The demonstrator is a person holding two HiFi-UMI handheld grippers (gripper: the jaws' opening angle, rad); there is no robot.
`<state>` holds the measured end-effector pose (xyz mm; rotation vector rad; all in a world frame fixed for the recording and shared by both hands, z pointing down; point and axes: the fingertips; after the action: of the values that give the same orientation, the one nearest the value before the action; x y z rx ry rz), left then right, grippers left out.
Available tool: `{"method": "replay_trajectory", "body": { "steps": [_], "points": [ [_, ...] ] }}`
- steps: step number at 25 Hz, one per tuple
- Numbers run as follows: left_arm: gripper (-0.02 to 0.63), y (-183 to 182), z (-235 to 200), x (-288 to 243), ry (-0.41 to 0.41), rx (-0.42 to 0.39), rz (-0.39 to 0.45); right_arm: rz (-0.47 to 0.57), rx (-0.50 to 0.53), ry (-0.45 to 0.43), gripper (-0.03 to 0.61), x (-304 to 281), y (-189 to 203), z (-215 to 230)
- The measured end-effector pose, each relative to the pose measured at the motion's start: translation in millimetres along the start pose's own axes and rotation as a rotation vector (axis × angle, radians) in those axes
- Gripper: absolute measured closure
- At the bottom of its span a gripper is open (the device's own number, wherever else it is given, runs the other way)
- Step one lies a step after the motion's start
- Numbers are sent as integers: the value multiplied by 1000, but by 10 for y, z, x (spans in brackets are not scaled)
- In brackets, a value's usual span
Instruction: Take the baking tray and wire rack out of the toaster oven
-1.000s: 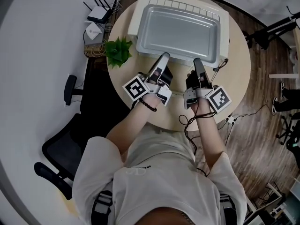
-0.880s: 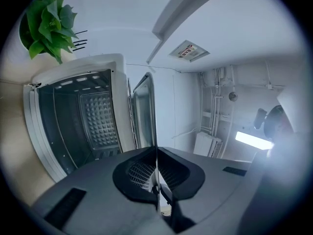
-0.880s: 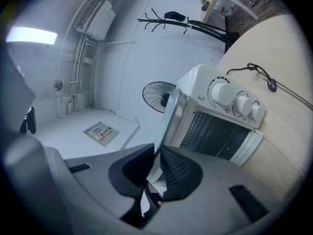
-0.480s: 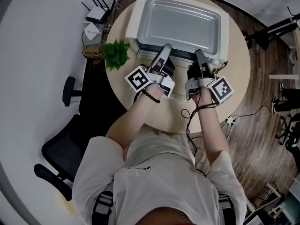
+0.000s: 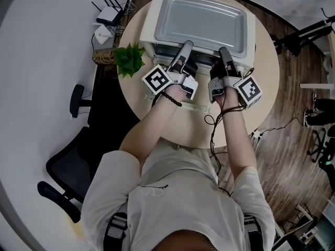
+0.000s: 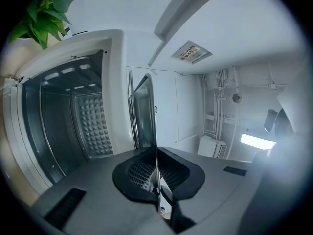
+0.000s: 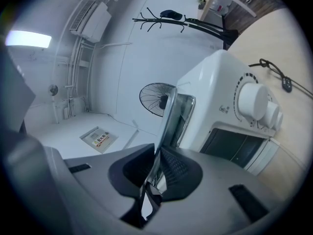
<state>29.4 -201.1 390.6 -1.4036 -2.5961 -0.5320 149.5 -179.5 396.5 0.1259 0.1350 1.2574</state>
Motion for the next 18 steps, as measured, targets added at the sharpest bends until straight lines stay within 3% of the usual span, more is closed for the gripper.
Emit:
{"method": "replay_trajectory", "body": {
  "steps": [18],
  "points": [
    [535,13,-22,226,-41,47,34,-20,-85,-3,502,220,234,1]
  ]
}}
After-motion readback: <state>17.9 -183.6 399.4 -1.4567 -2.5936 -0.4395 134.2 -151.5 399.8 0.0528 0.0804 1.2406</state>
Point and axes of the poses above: the fingertips, and each gripper's own axes: x backward along the fingers, z to its right, y out of its underside, and after that the axes turned 5 degrees about -x, right-handed
